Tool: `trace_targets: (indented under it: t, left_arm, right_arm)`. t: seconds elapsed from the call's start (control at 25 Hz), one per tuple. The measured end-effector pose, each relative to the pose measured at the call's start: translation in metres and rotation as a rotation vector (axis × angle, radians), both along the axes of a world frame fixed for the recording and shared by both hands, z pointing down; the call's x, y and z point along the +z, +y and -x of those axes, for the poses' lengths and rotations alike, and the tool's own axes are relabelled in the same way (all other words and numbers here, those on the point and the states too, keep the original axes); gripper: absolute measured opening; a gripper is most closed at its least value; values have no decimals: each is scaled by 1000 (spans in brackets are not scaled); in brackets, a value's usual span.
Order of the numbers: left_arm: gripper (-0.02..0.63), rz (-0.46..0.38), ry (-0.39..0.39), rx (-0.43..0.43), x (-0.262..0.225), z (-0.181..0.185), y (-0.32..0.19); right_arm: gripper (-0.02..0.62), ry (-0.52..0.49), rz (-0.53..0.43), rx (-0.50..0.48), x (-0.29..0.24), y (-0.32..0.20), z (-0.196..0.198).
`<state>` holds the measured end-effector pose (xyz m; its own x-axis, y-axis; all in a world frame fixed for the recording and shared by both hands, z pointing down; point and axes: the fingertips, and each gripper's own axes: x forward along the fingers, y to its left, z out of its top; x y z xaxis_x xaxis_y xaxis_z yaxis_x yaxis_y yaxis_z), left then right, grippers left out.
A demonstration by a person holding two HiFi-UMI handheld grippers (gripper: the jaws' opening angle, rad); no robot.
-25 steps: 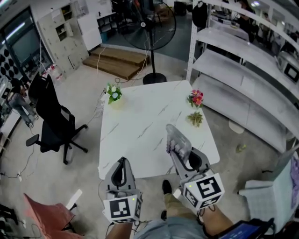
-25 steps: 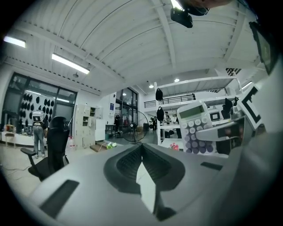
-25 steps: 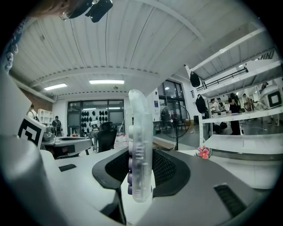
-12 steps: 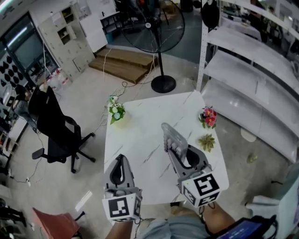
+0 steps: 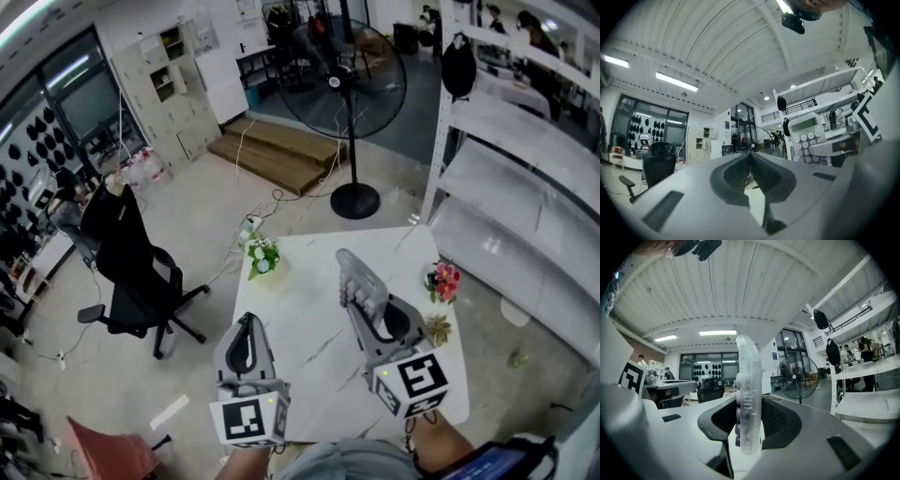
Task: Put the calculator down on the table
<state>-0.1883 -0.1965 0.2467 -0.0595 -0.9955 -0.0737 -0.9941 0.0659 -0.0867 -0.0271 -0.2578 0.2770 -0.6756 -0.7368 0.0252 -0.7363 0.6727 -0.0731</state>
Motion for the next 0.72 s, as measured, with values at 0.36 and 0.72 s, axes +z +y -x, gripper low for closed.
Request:
trace_targets:
  t: [0.36, 0.72]
  left_arm:
    - [9, 73, 31, -16, 43, 34, -15]
    - [8, 200, 66, 7, 96, 41, -24]
  right_arm:
    - [146, 63, 110, -36, 51, -10, 40]
    - [146, 132, 282, -27, 132, -14, 49]
